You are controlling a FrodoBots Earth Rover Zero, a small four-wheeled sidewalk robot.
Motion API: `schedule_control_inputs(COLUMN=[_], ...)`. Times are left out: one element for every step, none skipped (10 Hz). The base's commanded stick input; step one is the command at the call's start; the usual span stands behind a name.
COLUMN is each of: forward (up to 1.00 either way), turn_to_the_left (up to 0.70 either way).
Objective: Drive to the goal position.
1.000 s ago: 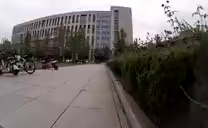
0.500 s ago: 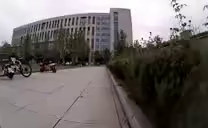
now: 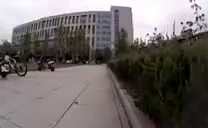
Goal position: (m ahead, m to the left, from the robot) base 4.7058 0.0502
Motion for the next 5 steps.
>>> schedule_control_inputs(forward=[0.70, 0.70, 0.70, 0.70, 0.70], turn_to_the_left=[0.00, 0.00, 0.00, 0.00, 0.00])
